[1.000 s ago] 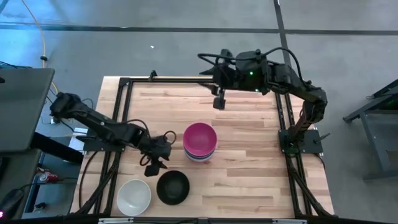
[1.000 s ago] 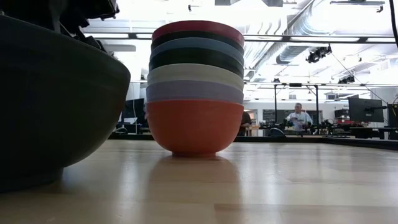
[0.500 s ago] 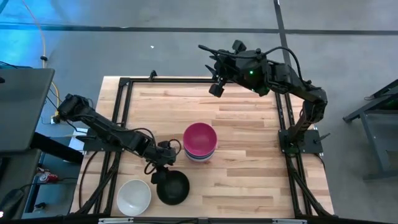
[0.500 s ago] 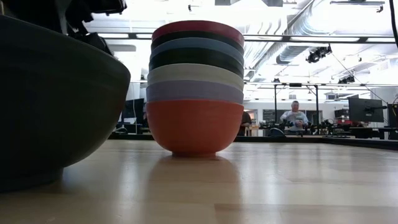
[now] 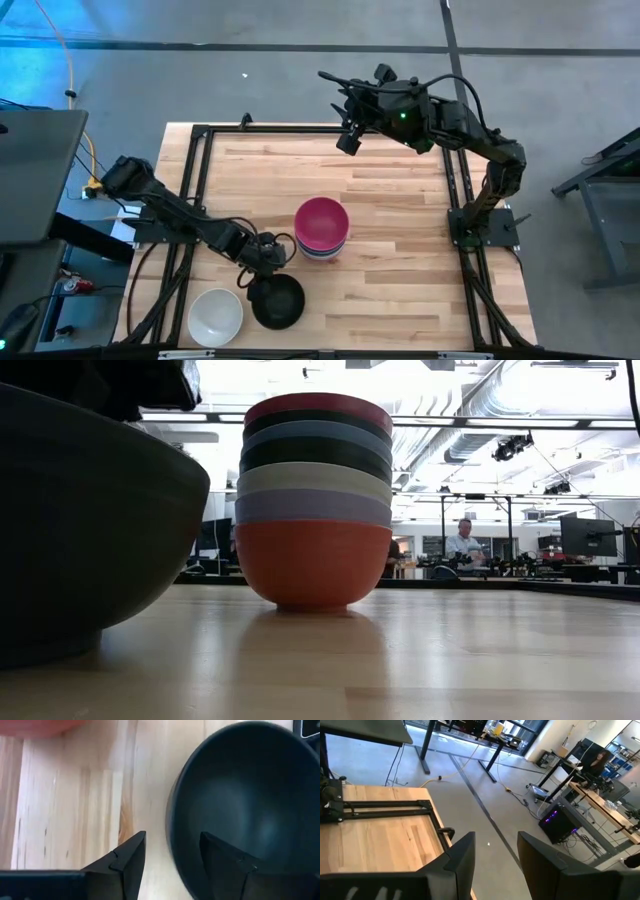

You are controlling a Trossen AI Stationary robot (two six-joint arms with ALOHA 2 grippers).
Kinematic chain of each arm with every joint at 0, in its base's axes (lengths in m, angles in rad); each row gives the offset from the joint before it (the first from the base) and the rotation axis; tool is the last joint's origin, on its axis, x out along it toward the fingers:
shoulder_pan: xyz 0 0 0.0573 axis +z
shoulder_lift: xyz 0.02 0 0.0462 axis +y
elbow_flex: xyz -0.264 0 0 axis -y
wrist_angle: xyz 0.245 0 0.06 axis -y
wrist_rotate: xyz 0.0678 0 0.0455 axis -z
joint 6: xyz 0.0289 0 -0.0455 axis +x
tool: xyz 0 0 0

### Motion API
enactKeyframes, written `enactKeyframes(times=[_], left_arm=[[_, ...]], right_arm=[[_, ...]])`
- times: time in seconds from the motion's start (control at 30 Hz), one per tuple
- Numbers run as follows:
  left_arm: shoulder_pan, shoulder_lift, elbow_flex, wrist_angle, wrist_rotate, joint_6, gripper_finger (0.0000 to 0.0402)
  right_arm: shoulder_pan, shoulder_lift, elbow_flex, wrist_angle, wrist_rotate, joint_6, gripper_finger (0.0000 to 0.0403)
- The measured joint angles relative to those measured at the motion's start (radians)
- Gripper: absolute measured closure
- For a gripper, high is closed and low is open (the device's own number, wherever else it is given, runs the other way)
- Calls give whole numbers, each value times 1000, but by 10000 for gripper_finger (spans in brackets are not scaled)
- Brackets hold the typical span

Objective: Nest bowls inside each other
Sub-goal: Stack the black bowl on the pink bowl

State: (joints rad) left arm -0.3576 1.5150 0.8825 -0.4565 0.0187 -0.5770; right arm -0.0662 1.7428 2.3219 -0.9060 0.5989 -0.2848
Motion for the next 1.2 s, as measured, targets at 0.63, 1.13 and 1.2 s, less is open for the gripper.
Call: enactKeyframes(times=[0.63,1.13,1.2], left_arm=[[2,-1,1,-26,-21,4,370],[91,-4,5,-60,-30,62,399],[115,-5,18,-86,-20,91,400]], right_arm=[[0,0,0,-42,0,26,263],[0,0,0,-113,-1,66,263],[0,0,0,-124,-1,68,263]])
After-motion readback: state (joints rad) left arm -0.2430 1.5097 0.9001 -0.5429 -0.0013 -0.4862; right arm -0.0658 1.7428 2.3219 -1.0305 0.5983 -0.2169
